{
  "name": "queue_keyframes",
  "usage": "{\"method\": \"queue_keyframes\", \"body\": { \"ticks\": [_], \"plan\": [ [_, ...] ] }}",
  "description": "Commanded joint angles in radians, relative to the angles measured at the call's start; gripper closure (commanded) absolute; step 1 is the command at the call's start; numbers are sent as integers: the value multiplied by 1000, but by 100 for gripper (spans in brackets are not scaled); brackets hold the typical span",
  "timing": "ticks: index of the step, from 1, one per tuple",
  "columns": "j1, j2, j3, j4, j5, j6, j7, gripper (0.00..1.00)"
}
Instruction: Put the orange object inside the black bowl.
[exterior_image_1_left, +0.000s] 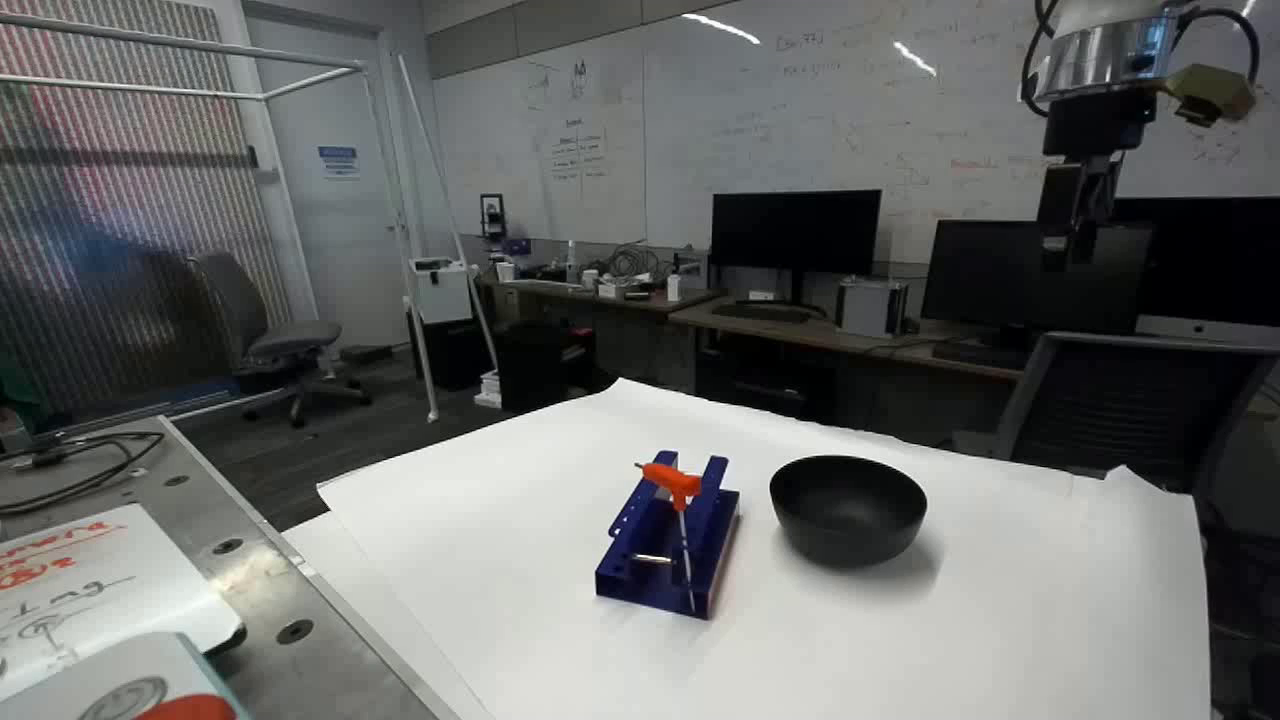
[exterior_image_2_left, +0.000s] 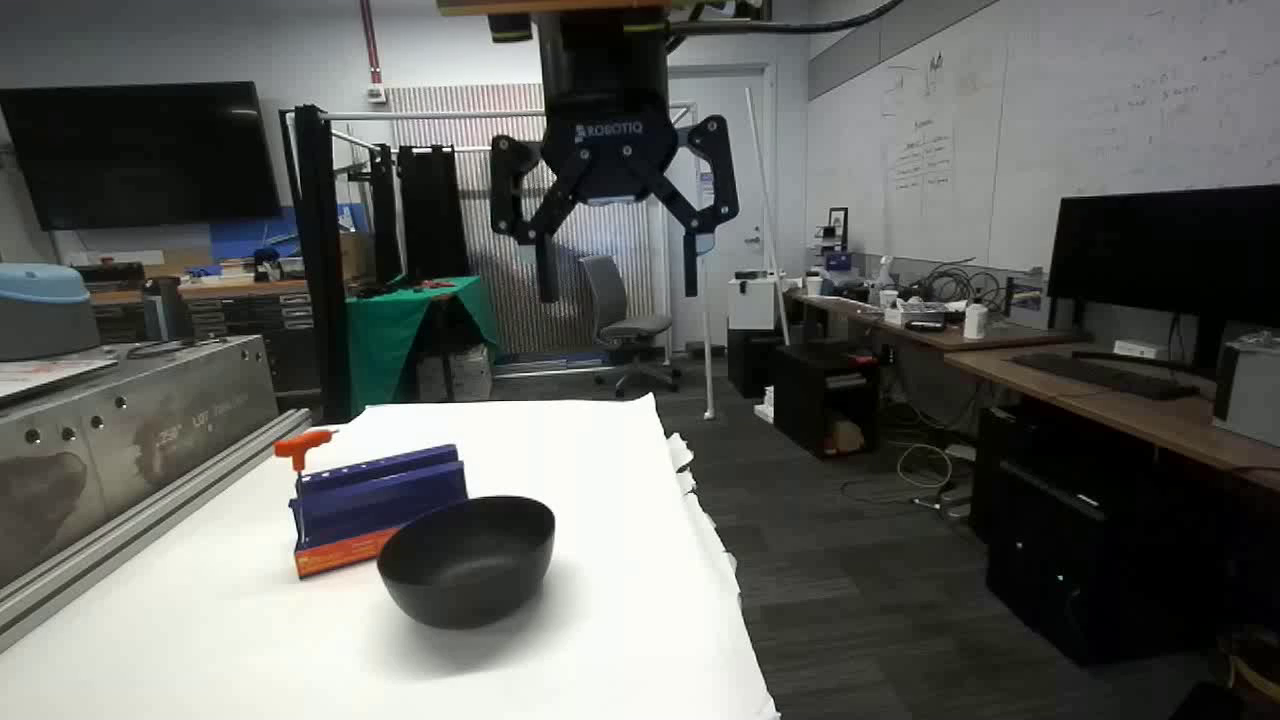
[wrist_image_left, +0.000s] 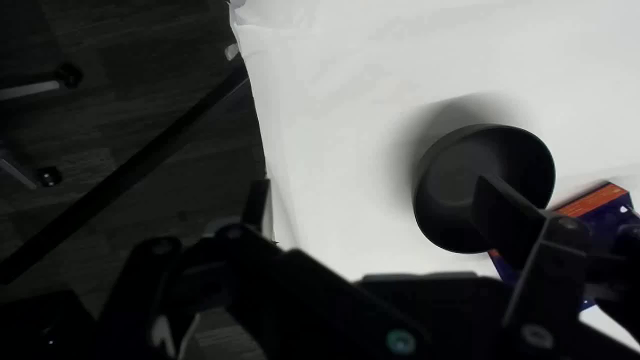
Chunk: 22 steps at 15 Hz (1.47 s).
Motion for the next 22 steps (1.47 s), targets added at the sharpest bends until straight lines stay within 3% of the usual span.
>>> {"method": "queue_keyframes", "body": {
  "ticks": [1,9,11,17,22],
  "plan": [
    [-8,1,8,5,2,-1,-2,0],
    [-3,16,18,21,5,-13,28,0],
    [18,43,68,4,6,19,152,0],
    [145,125,234,-49,-10,104,185,0],
    [220,246,316,-5,19,132,236,0]
  ]
}}
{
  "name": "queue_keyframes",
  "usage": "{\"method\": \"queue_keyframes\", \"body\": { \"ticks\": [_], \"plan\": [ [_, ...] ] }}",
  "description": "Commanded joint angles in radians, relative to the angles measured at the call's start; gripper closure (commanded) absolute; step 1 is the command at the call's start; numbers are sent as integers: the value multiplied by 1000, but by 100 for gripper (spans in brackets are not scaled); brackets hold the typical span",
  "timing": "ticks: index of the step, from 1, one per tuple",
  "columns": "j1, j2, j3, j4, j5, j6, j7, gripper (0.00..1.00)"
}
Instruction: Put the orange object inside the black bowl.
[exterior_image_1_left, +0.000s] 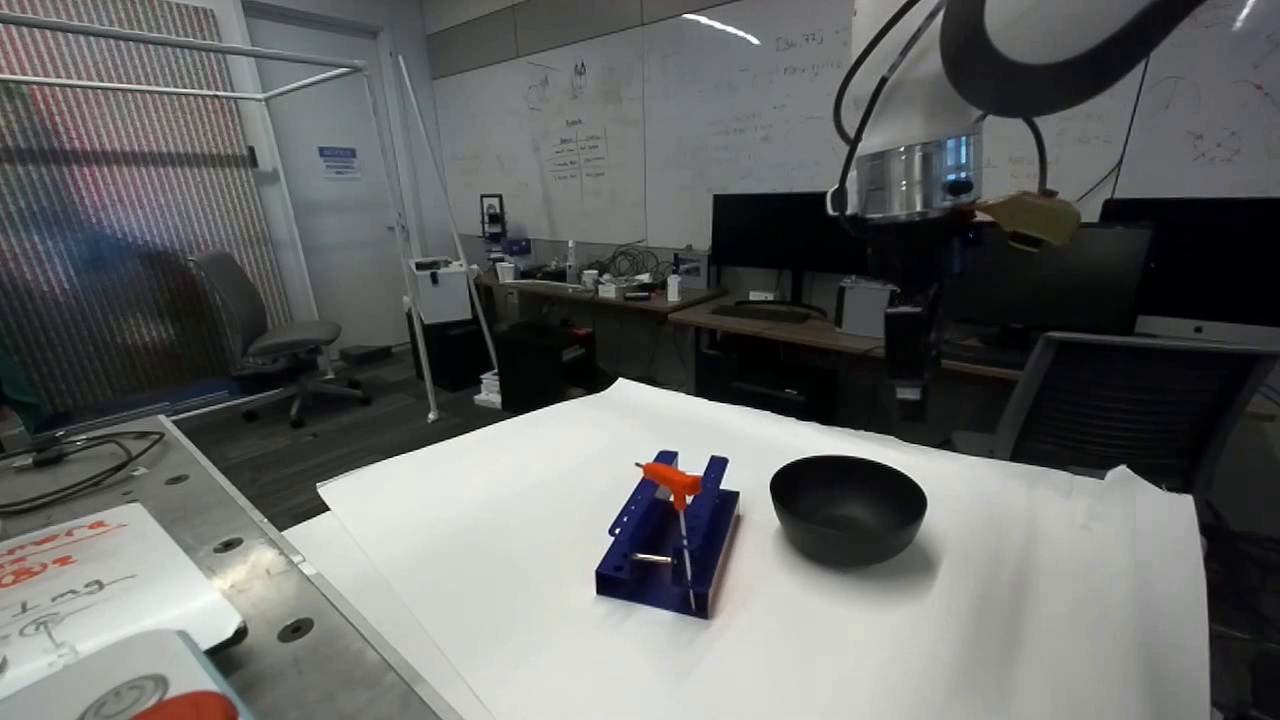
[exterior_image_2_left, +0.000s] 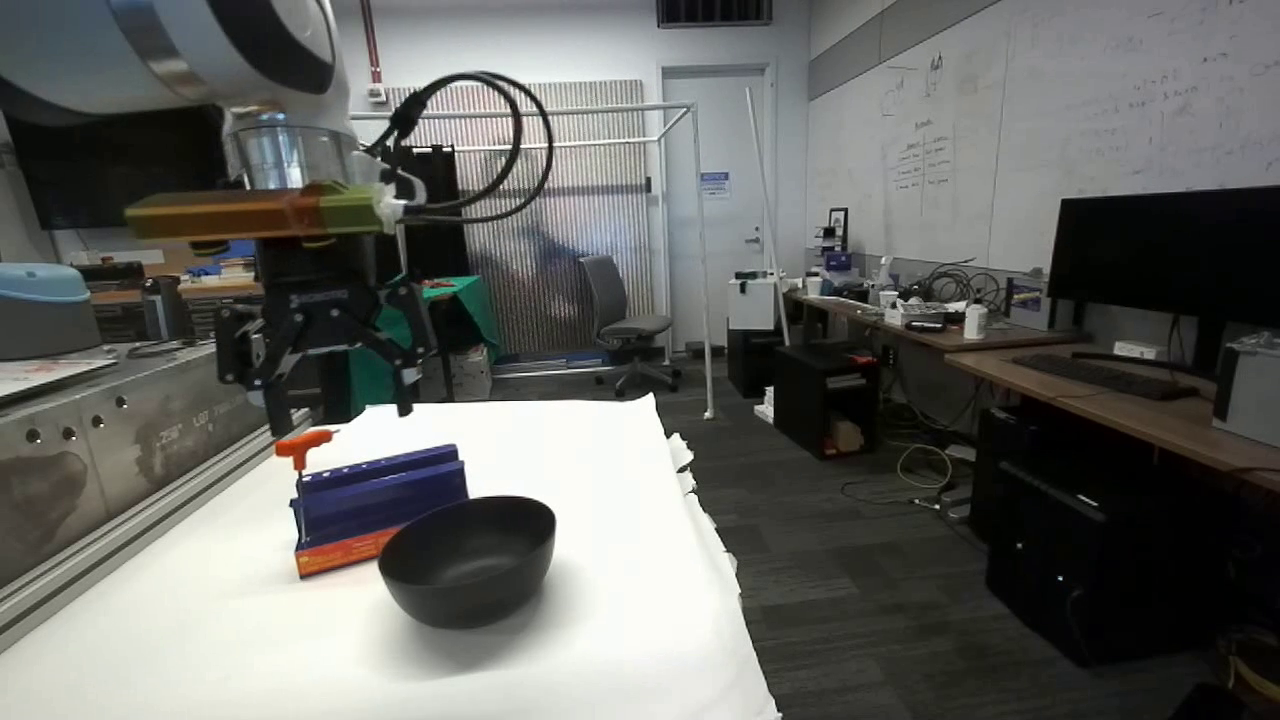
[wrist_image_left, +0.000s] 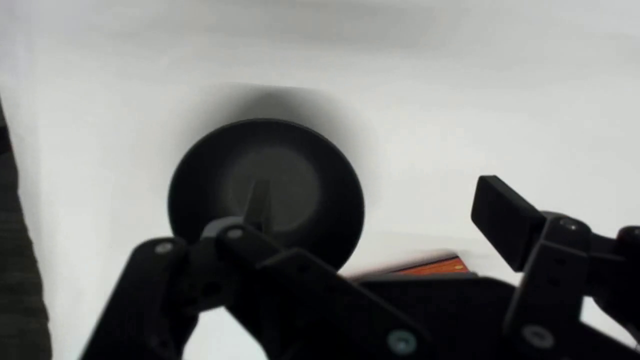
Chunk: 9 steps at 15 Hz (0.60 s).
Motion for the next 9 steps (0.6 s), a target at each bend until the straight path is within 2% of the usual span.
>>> {"method": "queue_keyframes", "body": {
  "ticks": [1,4,7,9],
  "plan": [
    [35,95,38,61,17,18,56,0],
    [68,161,68,85,5,76,111,0],
    [99,211,83,87,-43,218,198,0],
    [110,249,82,110,-47,267,208,0]
  ]
}}
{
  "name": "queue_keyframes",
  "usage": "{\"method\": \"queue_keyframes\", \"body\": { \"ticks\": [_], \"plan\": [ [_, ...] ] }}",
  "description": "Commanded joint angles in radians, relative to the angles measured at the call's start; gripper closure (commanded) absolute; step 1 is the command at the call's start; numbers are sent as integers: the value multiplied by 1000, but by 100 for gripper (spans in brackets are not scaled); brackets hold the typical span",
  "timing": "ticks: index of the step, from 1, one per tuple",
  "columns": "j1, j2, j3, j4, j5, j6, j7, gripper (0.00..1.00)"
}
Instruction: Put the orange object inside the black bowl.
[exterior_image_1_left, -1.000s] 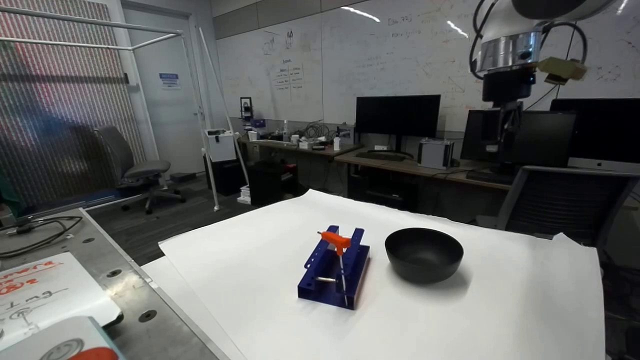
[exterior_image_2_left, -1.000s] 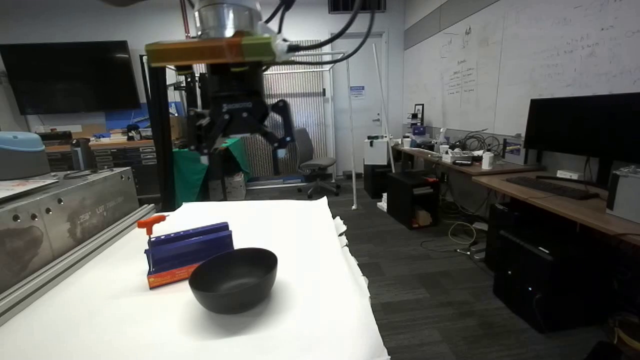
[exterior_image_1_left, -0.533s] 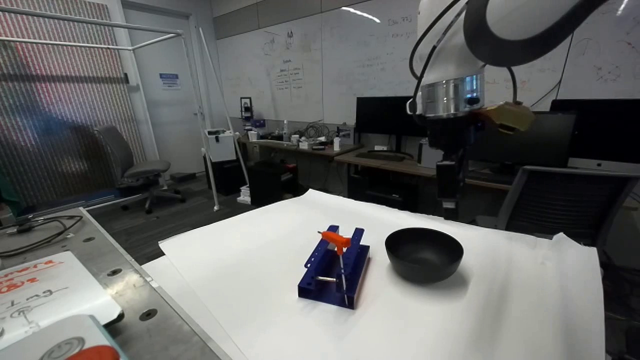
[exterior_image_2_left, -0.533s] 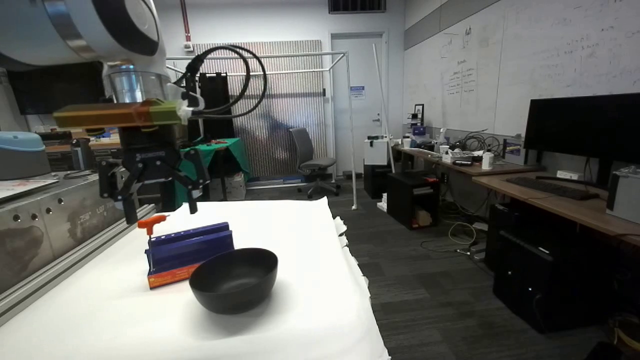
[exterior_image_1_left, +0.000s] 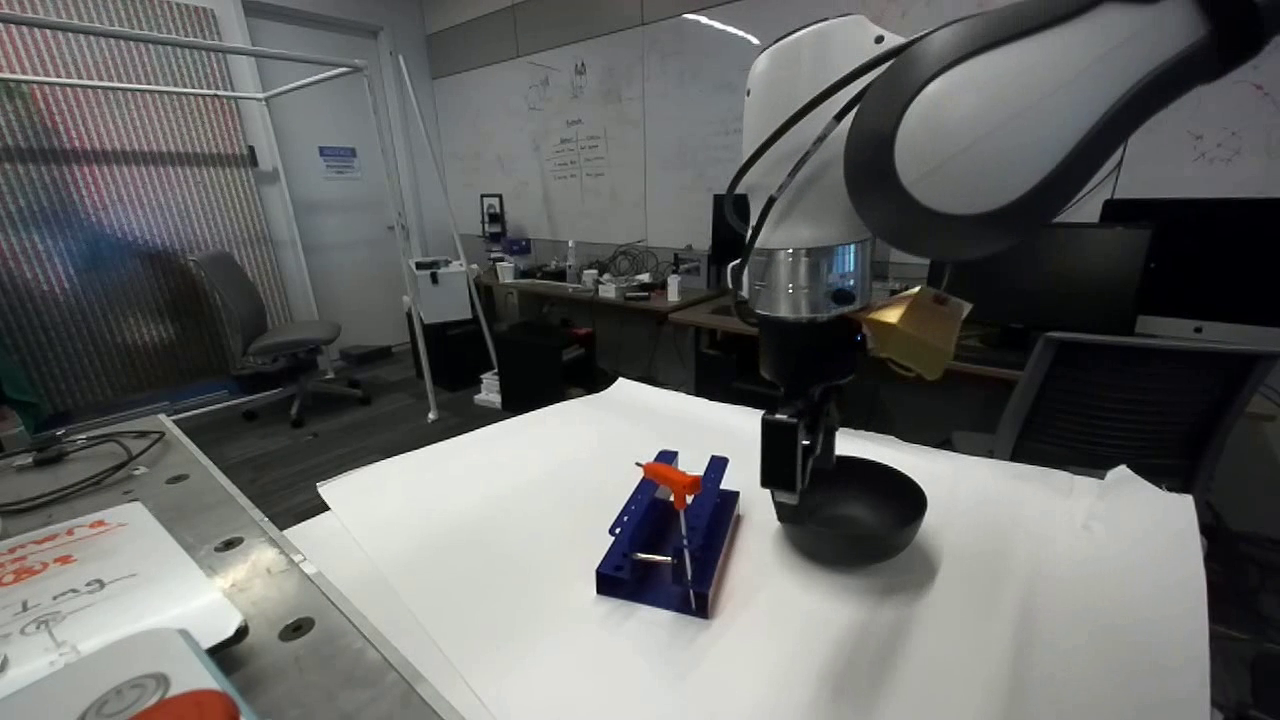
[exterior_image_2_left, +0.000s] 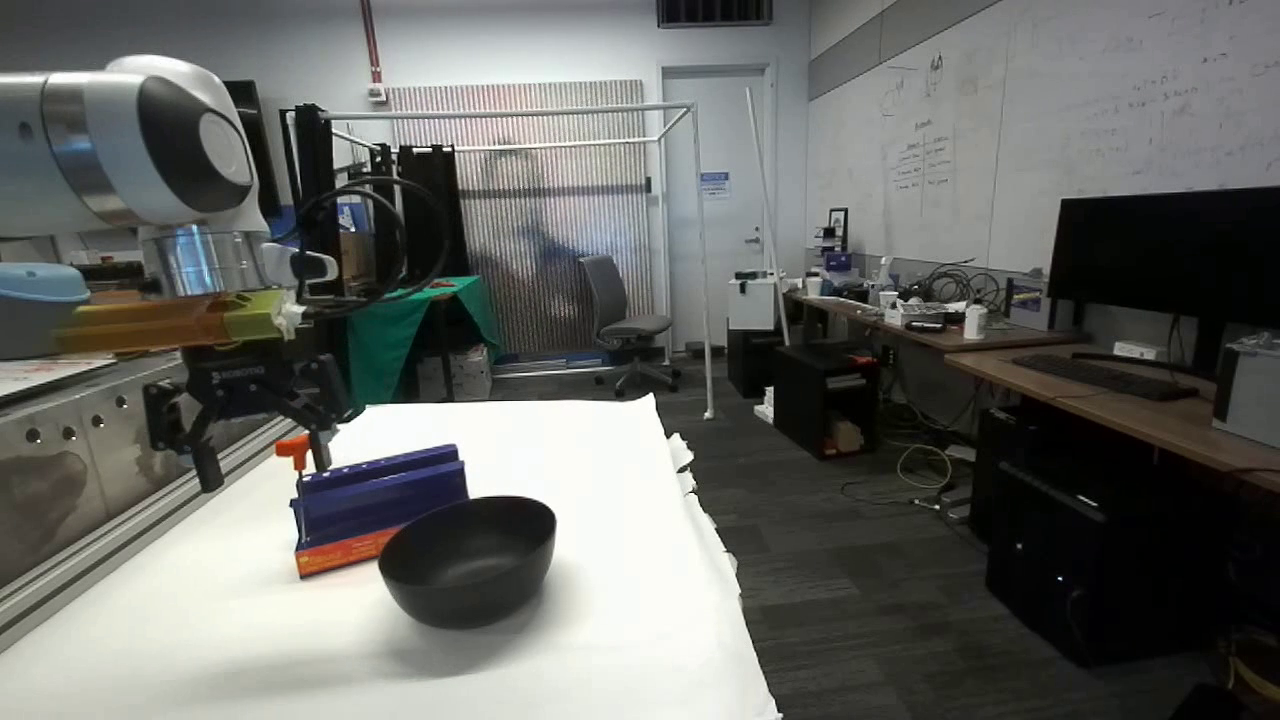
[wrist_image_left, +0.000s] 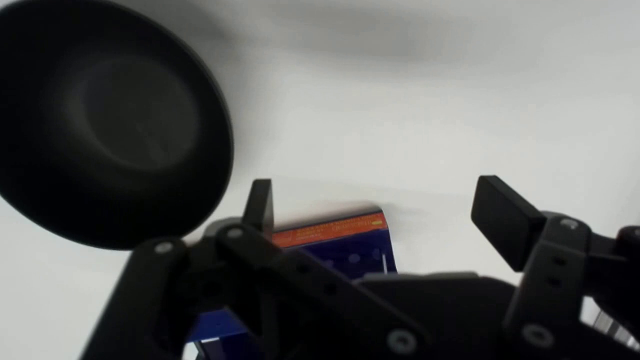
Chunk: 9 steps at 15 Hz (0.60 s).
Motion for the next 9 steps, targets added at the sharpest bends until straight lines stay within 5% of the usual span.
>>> {"method": "queue_keyframes", "body": {
  "ticks": [1,9],
  "plan": [
    [21,73,0,68,-25,65,42,0],
    [86,207,-11,259,-128,26,103,0]
  ]
}}
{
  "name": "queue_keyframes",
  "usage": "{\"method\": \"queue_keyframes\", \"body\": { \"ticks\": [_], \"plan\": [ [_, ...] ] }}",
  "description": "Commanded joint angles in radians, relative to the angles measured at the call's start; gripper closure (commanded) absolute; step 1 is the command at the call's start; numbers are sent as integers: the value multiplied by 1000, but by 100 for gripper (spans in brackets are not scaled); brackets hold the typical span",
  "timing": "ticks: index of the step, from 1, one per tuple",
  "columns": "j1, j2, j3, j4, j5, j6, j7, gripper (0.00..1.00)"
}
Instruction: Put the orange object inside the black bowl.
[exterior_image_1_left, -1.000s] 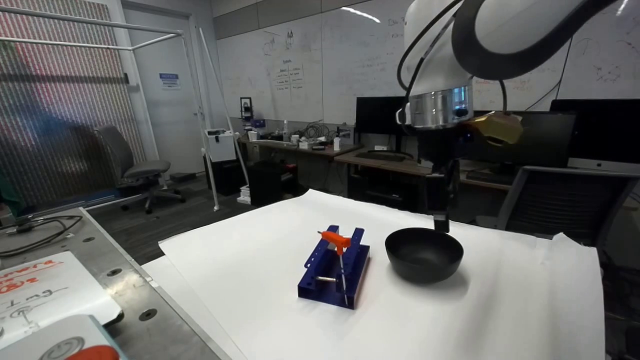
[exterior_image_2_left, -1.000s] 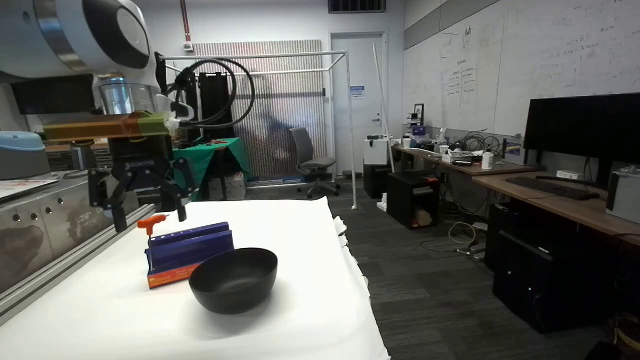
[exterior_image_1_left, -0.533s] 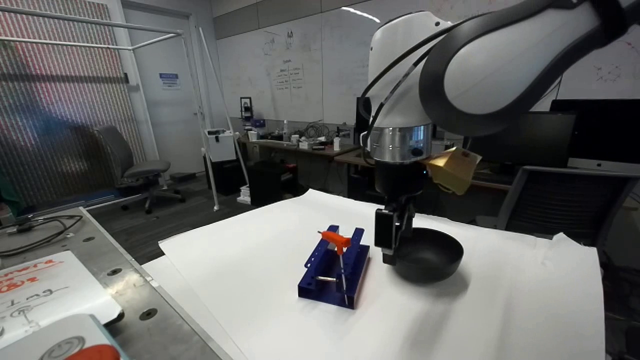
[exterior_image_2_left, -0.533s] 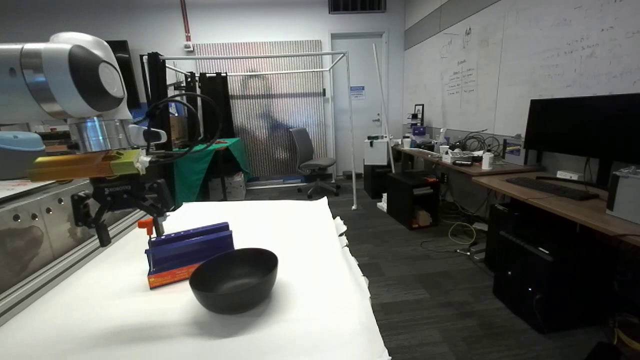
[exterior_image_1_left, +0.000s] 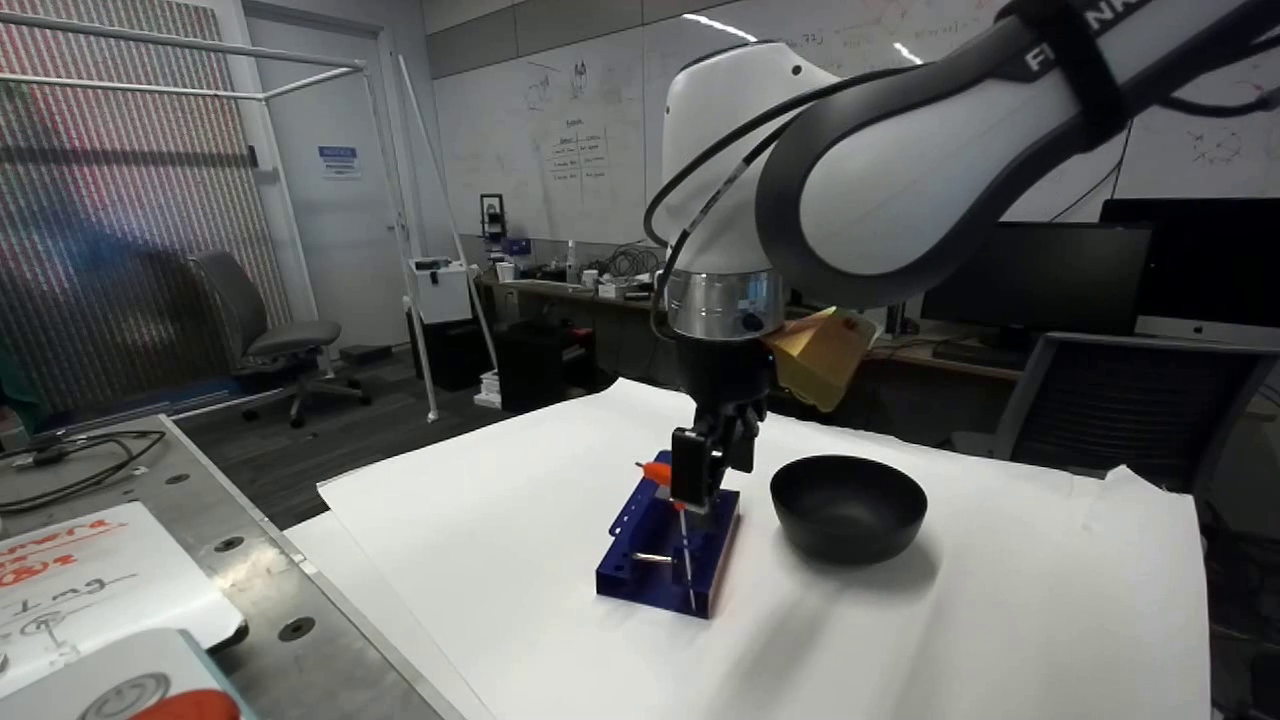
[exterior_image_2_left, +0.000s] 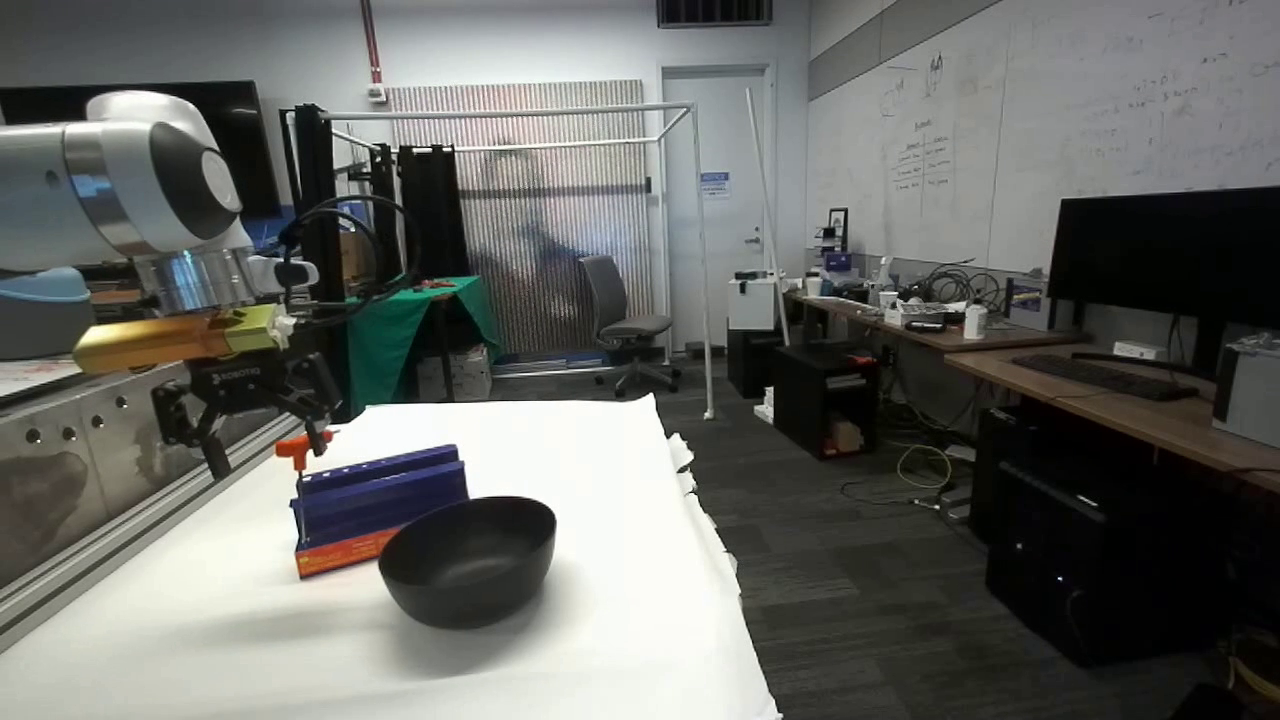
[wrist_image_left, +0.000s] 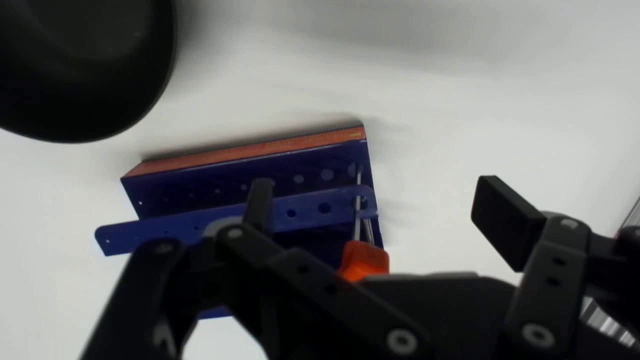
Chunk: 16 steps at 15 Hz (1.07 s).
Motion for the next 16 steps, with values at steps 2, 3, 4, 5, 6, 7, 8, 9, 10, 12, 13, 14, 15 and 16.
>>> {"method": "queue_keyframes", "body": {
  "ticks": [2,3,4,5,6,7,8,9,10,12,13,14,15,16],
  "plan": [
    [40,79,-14,134,-51,-55,40,0],
    [46,93,-16,156,-56,-66,43,0],
    [51,107,-19,178,-61,-74,46,0],
    [56,122,-23,200,-67,-83,50,0],
    [60,136,-27,222,-77,-94,49,0],
    [62,148,-31,238,-81,-104,47,0],
    [65,159,-35,256,-87,-116,47,0],
    [69,169,-39,271,-94,-129,47,0],
    [71,176,-44,282,-97,-139,48,25],
    [75,189,-52,305,-107,-165,41,34],
    [74,195,-53,315,-106,-180,34,42],
    [71,199,-52,323,-100,-196,26,51],
    [70,202,-51,330,-97,-207,22,58],
    [68,203,-51,335,-94,-219,18,67]
  ]
}}
